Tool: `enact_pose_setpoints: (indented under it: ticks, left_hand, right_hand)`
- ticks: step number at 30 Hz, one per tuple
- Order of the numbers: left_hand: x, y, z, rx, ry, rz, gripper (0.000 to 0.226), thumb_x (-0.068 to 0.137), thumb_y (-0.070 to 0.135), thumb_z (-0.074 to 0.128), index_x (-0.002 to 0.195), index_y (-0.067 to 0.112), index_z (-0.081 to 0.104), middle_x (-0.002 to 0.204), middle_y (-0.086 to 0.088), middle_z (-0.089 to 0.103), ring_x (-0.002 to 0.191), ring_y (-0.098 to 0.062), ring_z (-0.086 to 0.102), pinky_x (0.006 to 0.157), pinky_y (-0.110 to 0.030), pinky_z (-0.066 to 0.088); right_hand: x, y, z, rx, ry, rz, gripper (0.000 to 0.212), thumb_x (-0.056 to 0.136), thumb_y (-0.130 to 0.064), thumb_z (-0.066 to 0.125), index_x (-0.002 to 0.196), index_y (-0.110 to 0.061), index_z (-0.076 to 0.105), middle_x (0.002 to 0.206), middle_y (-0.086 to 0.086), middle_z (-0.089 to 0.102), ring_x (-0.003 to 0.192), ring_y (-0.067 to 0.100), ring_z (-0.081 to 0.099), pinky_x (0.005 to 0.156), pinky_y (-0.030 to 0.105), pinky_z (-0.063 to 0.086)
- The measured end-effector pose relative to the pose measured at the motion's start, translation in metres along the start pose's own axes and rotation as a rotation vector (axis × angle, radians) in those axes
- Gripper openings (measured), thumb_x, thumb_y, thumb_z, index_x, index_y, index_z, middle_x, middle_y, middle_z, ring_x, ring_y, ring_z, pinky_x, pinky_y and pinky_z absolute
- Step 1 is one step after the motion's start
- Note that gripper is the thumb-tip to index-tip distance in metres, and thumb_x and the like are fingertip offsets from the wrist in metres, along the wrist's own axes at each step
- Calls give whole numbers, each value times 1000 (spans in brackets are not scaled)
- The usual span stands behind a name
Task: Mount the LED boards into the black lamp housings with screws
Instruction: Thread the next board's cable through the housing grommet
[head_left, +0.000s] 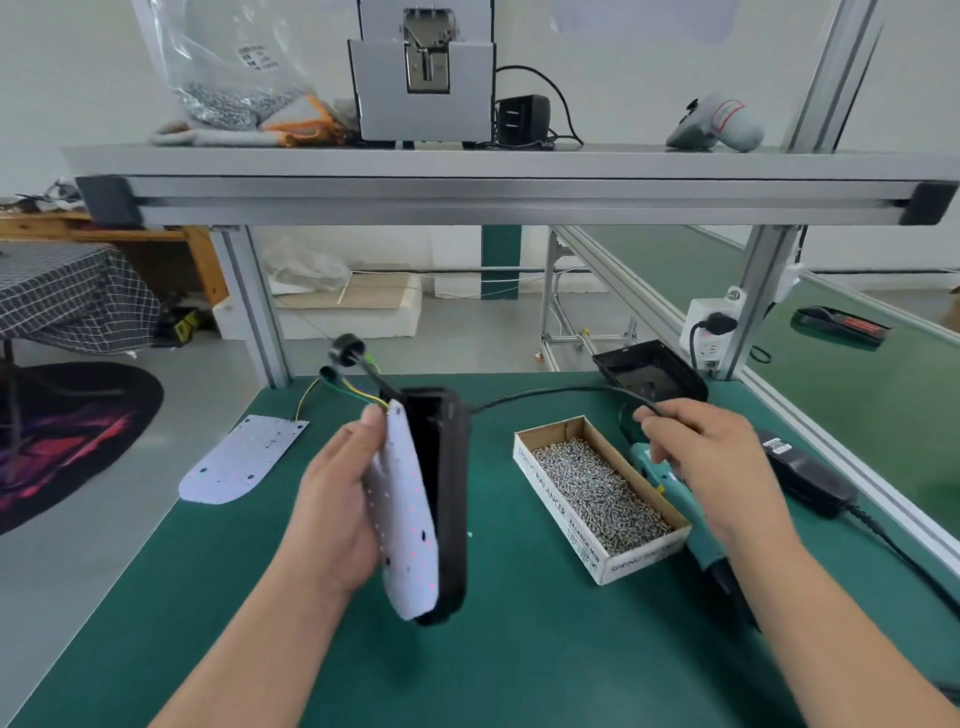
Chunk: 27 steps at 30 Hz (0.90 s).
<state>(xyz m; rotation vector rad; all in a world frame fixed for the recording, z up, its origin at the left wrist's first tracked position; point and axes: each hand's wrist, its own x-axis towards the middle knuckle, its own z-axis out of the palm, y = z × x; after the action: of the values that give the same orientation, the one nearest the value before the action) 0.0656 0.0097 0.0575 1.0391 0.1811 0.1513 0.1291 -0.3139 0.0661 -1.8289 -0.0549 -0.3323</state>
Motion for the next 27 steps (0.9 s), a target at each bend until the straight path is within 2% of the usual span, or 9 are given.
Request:
enact_pose_setpoints:
  ticks: [3, 7, 10, 12, 13, 17, 20, 24, 27]
  left_hand:
    - [-6, -12, 10, 154, -19, 72, 41, 81, 50, 88, 92, 16, 67, 81, -6, 59, 67, -19, 53, 61, -32, 49]
    - [-15, -20, 20, 390, -31, 107, 43, 76, 54, 82, 92, 17, 67, 74, 2, 62, 62, -17, 51, 59, -30, 47]
    - [-20, -22, 26, 476, -35, 145, 31, 76, 53, 78, 87, 26, 68, 68, 12, 62, 56, -9, 51, 50, -18, 45]
    - [-22, -22, 28, 523, -45, 172, 27, 77, 53, 76, 85, 28, 68, 63, 17, 58, 51, -4, 47, 46, -11, 38]
    - [-22, -23, 28, 536, -48, 177, 26, 76, 54, 76, 84, 30, 68, 61, 19, 55, 49, -2, 44, 45, -9, 35]
    - [-22, -21, 26, 533, -66, 149, 26, 78, 55, 75, 84, 31, 70, 63, 18, 56, 52, -3, 45, 48, -10, 37]
    - [-22, -20, 26, 445, -93, 83, 32, 78, 53, 79, 91, 24, 71, 76, 6, 67, 62, -14, 56, 59, -26, 50]
    - [-22, -18, 24, 326, -108, 66, 36, 81, 48, 81, 97, 17, 72, 83, -2, 71, 66, -19, 63, 58, -31, 55]
    - [-21, -16, 22, 253, -138, 33, 35, 83, 44, 82, 97, 14, 72, 83, -3, 70, 65, -19, 63, 57, -29, 55]
  right_hand:
    - [-12, -3, 19, 142, -124, 76, 16, 93, -14, 68, 100, -22, 79, 76, 5, 76, 49, 9, 50, 46, 23, 38]
    - [-27, -11, 41, 329, -258, 74, 7, 96, -18, 69, 93, -18, 76, 83, 13, 77, 49, 19, 53, 41, 24, 39]
    - [-41, -19, 62, 451, -351, 36, 13, 87, -17, 70, 97, -23, 75, 101, 9, 80, 78, 26, 65, 65, 36, 56]
    - [-45, -18, 74, 492, -449, -25, 26, 92, -7, 64, 111, -21, 74, 126, 7, 76, 105, 30, 65, 97, 48, 53]
    - [-45, -17, 77, 502, -503, -37, 30, 96, -1, 59, 116, -19, 72, 131, 7, 74, 112, 30, 66, 102, 47, 53]
    - [-42, -16, 73, 564, -630, 44, 32, 101, 9, 50, 116, -11, 70, 116, 6, 77, 100, 16, 74, 81, 23, 56]
    - [-43, -13, 71, 484, -684, 0, 12, 103, -4, 61, 114, -4, 64, 102, 5, 75, 88, 15, 69, 75, 24, 55]
    - [-43, -17, 67, 304, -703, -142, 17, 98, -6, 72, 113, -12, 66, 96, -9, 68, 95, 4, 61, 82, 18, 52]
    - [-39, -21, 63, 47, -659, -260, 15, 95, -12, 75, 103, -21, 67, 87, -22, 61, 87, -6, 54, 77, 16, 49]
